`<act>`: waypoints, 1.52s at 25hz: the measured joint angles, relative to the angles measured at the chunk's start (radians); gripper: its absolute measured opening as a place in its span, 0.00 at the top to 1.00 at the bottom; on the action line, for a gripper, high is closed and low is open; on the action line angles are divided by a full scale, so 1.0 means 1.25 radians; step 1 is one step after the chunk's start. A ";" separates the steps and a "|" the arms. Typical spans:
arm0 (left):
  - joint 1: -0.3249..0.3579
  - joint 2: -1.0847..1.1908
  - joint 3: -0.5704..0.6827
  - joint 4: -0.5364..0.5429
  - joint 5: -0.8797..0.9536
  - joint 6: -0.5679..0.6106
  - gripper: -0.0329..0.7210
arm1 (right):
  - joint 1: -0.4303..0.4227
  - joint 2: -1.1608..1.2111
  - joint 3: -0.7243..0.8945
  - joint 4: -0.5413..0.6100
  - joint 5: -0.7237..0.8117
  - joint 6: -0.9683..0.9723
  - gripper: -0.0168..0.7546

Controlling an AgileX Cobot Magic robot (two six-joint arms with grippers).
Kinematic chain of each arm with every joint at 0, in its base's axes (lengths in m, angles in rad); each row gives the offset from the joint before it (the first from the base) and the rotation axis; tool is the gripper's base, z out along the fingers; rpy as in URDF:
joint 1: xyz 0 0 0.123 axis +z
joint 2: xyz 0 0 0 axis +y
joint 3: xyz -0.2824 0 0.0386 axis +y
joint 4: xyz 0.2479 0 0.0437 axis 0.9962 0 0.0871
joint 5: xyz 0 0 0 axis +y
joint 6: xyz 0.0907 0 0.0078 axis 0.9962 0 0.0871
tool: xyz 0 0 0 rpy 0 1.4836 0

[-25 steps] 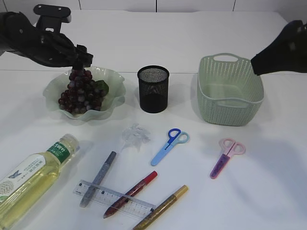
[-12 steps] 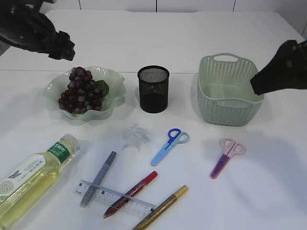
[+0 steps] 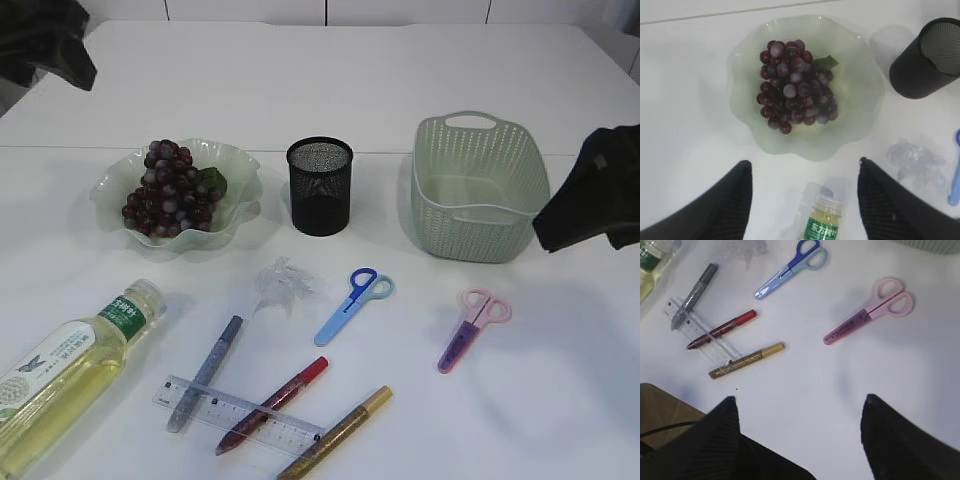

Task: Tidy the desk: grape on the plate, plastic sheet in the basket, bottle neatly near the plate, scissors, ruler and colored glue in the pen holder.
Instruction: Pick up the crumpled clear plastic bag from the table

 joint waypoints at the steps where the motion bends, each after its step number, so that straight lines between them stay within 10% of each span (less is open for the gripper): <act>1: 0.000 -0.011 -0.004 0.000 0.015 -0.003 0.31 | 0.000 0.000 0.000 0.000 0.005 0.000 0.22; 16: 0.000 -0.129 -0.011 -0.013 0.133 -0.017 0.31 | 0.006 0.032 0.000 -0.056 0.002 0.073 0.22; 26: 0.000 -0.178 -0.011 -0.015 0.177 -0.017 0.31 | 0.288 0.167 -0.051 -0.192 -0.061 0.204 0.22; 38: 0.000 -0.208 -0.011 0.000 0.236 -0.017 0.31 | 0.324 0.388 -0.294 -0.246 -0.062 0.215 0.22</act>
